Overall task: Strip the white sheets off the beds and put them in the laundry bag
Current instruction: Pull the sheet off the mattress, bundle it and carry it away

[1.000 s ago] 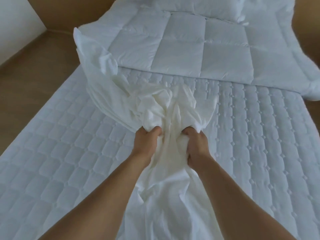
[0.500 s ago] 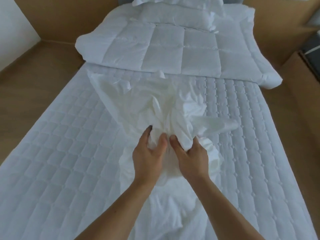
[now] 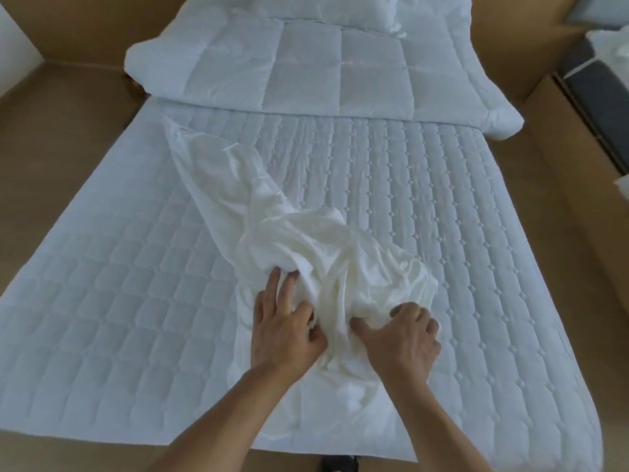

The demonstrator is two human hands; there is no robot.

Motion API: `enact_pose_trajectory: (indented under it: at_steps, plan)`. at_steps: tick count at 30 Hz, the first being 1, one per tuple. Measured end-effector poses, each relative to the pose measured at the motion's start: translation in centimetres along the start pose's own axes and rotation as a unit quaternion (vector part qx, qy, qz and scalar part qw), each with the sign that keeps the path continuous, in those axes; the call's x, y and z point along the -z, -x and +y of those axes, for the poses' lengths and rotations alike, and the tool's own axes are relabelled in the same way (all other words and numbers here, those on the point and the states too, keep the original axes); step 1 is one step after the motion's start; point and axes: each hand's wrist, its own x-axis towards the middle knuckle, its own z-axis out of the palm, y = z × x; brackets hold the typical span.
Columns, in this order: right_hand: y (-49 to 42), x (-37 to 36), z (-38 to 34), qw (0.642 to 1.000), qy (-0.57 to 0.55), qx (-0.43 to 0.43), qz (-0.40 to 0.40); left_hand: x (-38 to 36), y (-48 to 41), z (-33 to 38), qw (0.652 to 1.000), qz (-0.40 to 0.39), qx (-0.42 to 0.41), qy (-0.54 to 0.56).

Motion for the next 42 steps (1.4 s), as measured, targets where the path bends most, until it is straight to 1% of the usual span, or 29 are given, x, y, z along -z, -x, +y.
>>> enact_pose_trajectory:
  at_steps: [1,2,4,5,6,8,10,11,12,13,14,15,16,17,18,19,21,23,24,26,27,29,31,33,34,36,37,40,42]
  plan:
    - [-0.5,0.0,-0.4,0.997,0.002,0.050,0.055,0.0,-0.8,0.0,0.999,-0.019,-0.036,-0.002]
    - [-1.0,0.0,-0.8,0.991,0.005,0.112,0.070,-0.3,-1.7,0.0,0.997,-0.053,-0.057,0.010]
    - [-2.5,-0.2,-1.6,0.971,0.033,0.238,0.009,-0.9,-2.8,-0.3,0.987,-0.133,-0.078,0.054]
    - [-3.4,-0.6,-1.9,0.958,0.050,0.280,-0.037,-1.1,-3.0,-0.5,0.983,-0.144,-0.085,0.072]
    - [-4.1,-1.2,-1.9,0.949,0.063,0.296,-0.086,-1.3,-3.0,-0.9,0.983,-0.140,-0.074,0.097]
    - [-5.0,-2.8,-1.3,0.940,0.097,0.275,-0.177,-0.8,-3.2,-1.1,0.980,-0.089,0.010,0.179]
    - [-5.0,-4.5,-0.6,0.931,0.157,0.238,-0.226,-0.4,-4.2,-0.9,0.973,-0.011,0.099,0.208]
    - [-4.8,-5.2,-0.2,0.928,0.181,0.227,-0.233,-0.4,-4.8,-0.7,0.973,0.038,0.121,0.195]
    - [-4.5,-5.7,0.1,0.926,0.199,0.224,-0.231,-0.7,-5.5,-0.5,0.977,0.089,0.111,0.159]
    - [-4.3,-5.9,0.3,0.924,0.212,0.228,-0.222,-1.0,-6.3,-0.3,0.984,0.113,0.084,0.108]
    - [-4.3,-6.1,0.6,0.922,0.218,0.240,-0.209,-1.6,-6.9,-0.3,0.993,0.085,0.063,0.048]
    - [-4.4,-6.2,0.7,0.921,0.220,0.257,-0.194,-2.2,-7.3,-0.4,0.998,0.007,0.069,0.009]
    - [-4.6,-6.3,1.0,0.920,0.217,0.272,-0.180,-3.2,-7.3,-0.6,0.992,-0.080,0.095,-0.015]
    - [-5.0,-6.4,1.2,0.922,0.211,0.276,-0.173,-4.4,-7.0,-1.1,0.976,-0.162,0.142,-0.014]
    - [-5.3,-6.7,1.5,0.925,0.207,0.265,-0.175,-5.7,-6.4,-1.6,0.958,-0.211,0.196,0.001]
    - [-5.6,-7.1,1.7,0.931,0.203,0.240,-0.187,-6.8,-5.7,-2.1,0.941,-0.241,0.239,0.011]
    - [-6.1,-8.3,2.2,0.944,0.169,0.167,-0.228,-8.4,-5.0,-2.6,0.926,-0.257,0.276,0.008]
    - [-7.0,-9.2,2.3,0.954,0.099,0.095,-0.266,-9.3,-5.8,-2.8,0.922,-0.250,0.296,0.015]
    - [-7.6,-9.3,2.3,0.955,0.074,0.074,-0.279,-9.4,-6.3,-2.9,0.920,-0.238,0.310,0.028]
    - [-8.6,-9.0,2.0,0.955,0.070,0.071,-0.280,-9.4,-7.1,-3.3,0.916,-0.205,0.340,0.050]
    - [-9.0,-8.6,1.9,0.956,0.086,0.082,-0.268,-9.4,-7.2,-3.6,0.916,-0.195,0.347,0.040]
    - [-10.0,-7.8,1.5,0.957,0.126,0.108,-0.237,-9.0,-7.1,-4.1,0.919,-0.197,0.340,-0.006]
    - [-11.0,-7.3,1.3,0.955,0.147,0.121,-0.226,-8.6,-7.3,-4.6,0.911,-0.217,0.349,-0.010]
    - [-12.1,-7.4,1.3,0.951,0.149,0.105,-0.249,-8.4,-7.5,-5.0,0.885,-0.248,0.392,0.038]
    - [-12.7,-7.6,1.4,0.949,0.139,0.084,-0.272,-8.4,-7.6,-5.2,0.866,-0.262,0.418,0.078]
    - [-13.6,-7.9,1.4,0.940,0.083,0.031,-0.328,-8.5,-7.8,-5.9,0.828,-0.279,0.457,0.165]
    - [-13.7,-8.1,1.4,0.937,0.055,0.018,-0.346,-8.6,-7.9,-6.2,0.820,-0.283,0.461,0.187]
    - [-13.6,-8.7,1.5,0.938,-0.006,-0.001,-0.347,-8.7,-8.3,-7.0,0.825,-0.273,0.455,0.197]
    - [-13.3,-8.6,1.8,0.923,-0.104,-0.023,-0.370,-8.5,-8.5,-7.2,0.818,-0.253,0.454,0.245]
